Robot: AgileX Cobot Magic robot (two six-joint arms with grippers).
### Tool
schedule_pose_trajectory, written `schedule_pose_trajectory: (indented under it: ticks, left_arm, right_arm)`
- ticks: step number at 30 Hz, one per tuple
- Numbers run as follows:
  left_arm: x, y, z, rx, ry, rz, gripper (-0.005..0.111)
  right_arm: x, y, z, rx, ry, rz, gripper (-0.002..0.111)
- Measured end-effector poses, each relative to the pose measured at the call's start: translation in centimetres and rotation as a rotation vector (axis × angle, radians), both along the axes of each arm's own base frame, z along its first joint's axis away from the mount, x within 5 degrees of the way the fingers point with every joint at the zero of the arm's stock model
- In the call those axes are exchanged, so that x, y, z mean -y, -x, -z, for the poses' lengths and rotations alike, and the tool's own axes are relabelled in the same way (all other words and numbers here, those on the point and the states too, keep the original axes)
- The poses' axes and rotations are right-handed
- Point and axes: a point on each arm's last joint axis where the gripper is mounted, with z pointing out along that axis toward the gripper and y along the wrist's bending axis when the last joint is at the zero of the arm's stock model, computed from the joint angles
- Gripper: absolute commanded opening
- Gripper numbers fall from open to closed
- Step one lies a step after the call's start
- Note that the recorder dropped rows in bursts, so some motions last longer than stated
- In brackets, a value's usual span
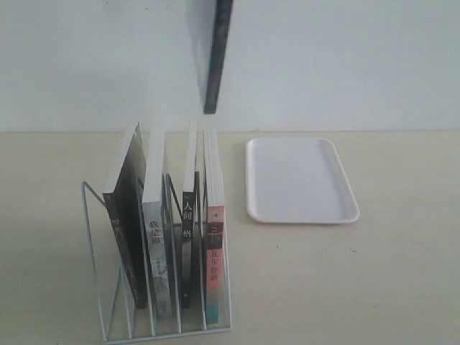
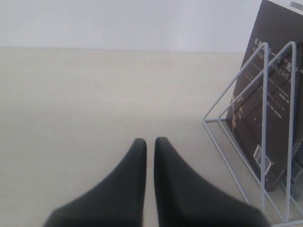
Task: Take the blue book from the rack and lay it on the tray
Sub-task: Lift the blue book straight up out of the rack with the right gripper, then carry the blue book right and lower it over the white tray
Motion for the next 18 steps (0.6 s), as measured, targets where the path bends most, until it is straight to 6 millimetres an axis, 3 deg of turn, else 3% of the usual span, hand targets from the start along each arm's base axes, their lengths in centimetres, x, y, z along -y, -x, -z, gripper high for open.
schedule_pose_trajectory:
  ticks: [8,18]
  left_arm:
    - [0.0,0.0,0.0,0.000,0.000,0.000,0.006]
    - [0.0,0.0,0.0,0.000,0.000,0.000,0.006]
  right_arm:
    - [5.2,2.3,-2.2,0.094,0.033,-0.008,0.000]
    - [10.5,4.2,0.9,0.165,0.305,0.006,0.000]
